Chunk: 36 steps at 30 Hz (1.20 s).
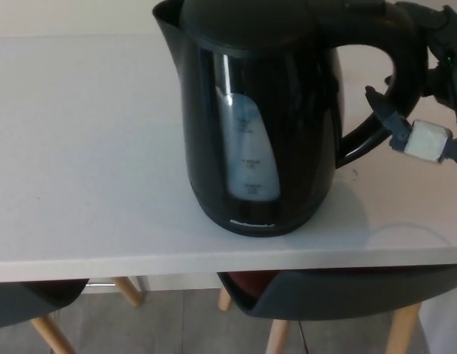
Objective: Pick up a kettle on a counter using the right hand and walk towards another counter and put the kettle near the coffee maker
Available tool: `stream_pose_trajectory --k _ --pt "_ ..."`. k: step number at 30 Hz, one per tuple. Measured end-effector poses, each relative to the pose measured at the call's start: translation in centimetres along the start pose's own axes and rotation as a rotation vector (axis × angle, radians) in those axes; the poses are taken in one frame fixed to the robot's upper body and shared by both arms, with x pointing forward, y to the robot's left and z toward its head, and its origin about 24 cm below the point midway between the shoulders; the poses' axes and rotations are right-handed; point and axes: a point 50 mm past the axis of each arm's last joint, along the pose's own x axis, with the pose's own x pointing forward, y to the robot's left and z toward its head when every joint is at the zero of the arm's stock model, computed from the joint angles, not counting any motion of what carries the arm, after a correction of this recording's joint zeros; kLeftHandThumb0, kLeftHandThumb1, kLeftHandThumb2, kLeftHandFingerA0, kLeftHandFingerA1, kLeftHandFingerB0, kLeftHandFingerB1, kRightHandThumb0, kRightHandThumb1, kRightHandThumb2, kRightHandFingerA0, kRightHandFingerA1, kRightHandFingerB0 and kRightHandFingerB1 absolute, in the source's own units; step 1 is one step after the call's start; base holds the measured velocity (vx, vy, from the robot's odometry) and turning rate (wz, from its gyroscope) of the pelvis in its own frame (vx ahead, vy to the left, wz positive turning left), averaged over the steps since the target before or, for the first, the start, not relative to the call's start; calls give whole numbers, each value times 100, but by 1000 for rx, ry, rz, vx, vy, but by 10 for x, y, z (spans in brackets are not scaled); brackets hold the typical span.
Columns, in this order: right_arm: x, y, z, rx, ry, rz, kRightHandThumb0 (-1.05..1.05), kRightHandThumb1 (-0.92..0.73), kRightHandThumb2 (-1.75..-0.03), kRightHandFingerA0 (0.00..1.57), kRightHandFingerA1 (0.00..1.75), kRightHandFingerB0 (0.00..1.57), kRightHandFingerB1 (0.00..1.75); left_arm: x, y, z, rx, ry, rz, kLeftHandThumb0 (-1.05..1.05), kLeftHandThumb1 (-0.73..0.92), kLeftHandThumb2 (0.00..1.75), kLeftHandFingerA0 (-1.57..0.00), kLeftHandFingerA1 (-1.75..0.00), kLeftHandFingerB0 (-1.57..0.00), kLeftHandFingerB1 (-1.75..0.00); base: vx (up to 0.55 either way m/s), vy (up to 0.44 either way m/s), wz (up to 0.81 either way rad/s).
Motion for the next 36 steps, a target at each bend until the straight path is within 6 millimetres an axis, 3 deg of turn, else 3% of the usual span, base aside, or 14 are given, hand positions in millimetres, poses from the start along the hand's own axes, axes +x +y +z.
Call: stream_pose_trajectory --k 3,4,8,9,14,15,21,22,24,30,36 --pt "0 1 0 8 -5 5 -17 -63 -71 82 71 51 47 0 0 0 0 -1 -1 -10 46 116 -157 -147 -136 -137 0 0 0" --pt "0 2 0 9 -7 7 -17 -66 -71 90 84 52 51 0 0 0 0 0 -2 -10 47 118 -157 -146 -134 -138 0 0 0" --pt "0 2 0 15 -8 13 -17 -66 -71 90 84 52 51 0 0 0 5 0 -8 -10 47 118 -157 -146 -134 -138 0 0 0" --pt "0 2 0 17 -8 15 -17 -71 -73 105 102 58 55 0 -1 0 6 -1 -9 -10 47 115 -157 -143 -139 -133 0 0 0" --pt "2 2 -3 40 -4 6 -17 -71 -73 105 102 58 55 -1 -2 -2 11 5 -17 -10 47 115 -157 -143 -139 -133 0 0 0" --pt "3 2 -4 42 -5 5 -17 -68 -76 100 121 81 56 -1 -2 -2 11 7 -18 -10 49 115 -155 -142 -138 -133 0 0 0" --pt "10 6 -4 58 2 4 -17 -66 -78 100 127 87 59 -4 -2 -5 28 12 -29 -10 50 115 -156 -144 -141 -135 0 0 0" --pt "12 8 -3 63 5 6 -19 -67 -73 100 122 85 60 -4 -2 -5 30 11 -31 -8 46 127 -157 -145 -135 -143 0 0 0" --pt "17 15 -2 75 10 14 -19 -67 -74 100 120 85 60 -5 -2 -6 34 11 -31 -8 47 118 -157 -145 -139 -135 0 0 0" --pt "27 31 6 106 10 31 -17 -64 -80 98 120 85 60 -7 1 -9 39 17 -25 -10 48 116 -157 -144 -138 -135 0 0 0" --pt "33 48 16 124 -2 55 -18 -63 -81 95 132 92 69 -9 0 -11 52 22 -30 -7 46 117 -157 -146 -138 -134 0 0 0"
